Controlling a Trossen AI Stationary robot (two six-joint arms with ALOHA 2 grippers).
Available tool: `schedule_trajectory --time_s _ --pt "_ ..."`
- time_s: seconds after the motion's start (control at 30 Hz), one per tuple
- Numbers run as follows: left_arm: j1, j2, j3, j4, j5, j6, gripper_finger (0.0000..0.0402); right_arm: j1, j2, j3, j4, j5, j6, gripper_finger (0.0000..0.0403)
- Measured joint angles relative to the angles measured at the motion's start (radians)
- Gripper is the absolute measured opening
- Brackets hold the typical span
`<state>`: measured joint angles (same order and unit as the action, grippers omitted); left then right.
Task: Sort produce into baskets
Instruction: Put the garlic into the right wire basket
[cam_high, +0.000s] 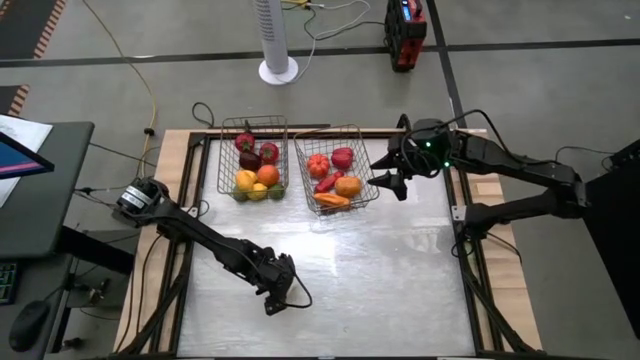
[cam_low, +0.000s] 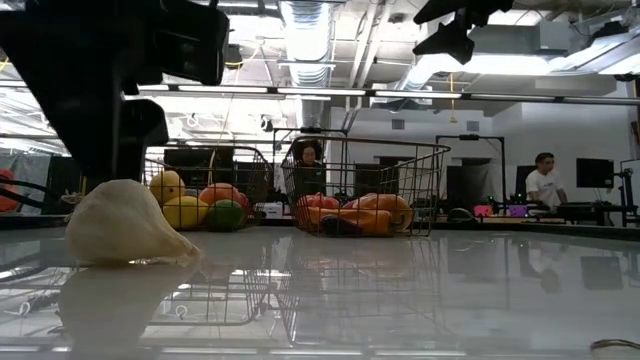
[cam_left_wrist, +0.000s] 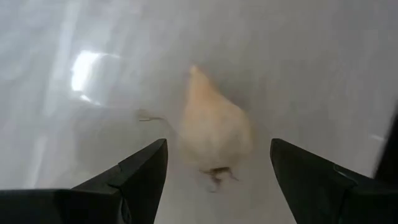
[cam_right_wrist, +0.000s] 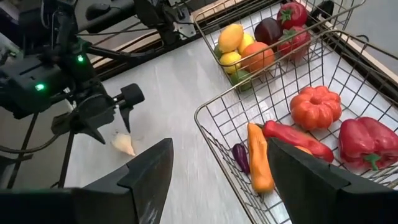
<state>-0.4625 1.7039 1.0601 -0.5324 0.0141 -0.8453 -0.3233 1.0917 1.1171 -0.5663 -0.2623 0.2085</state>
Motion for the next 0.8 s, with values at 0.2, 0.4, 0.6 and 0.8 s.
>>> schedule_trajectory --time_s 0.2,0.4,0.6,0.8 --pt "-0.004 0.000 -0.018 0.052 -0.026 0.010 0.0270 0.000 0.003 0.000 -0.001 0.000 -0.003 0.0285" --pt "-0.002 0.027 -0.019 -0.013 -0.018 0.037 0.0272 0.000 0.003 0.000 0.000 0.000 -0.001 0.0285" --pt "0.002 0.046 -0.018 0.041 -0.050 -0.017 0.0272 0.000 0.003 0.000 -0.002 0.000 0.001 0.0285" --pt "0.005 0.047 -0.015 0.033 -0.105 -0.053 0.0272 0.000 0.003 0.000 -0.002 0.000 0.009 0.0285"
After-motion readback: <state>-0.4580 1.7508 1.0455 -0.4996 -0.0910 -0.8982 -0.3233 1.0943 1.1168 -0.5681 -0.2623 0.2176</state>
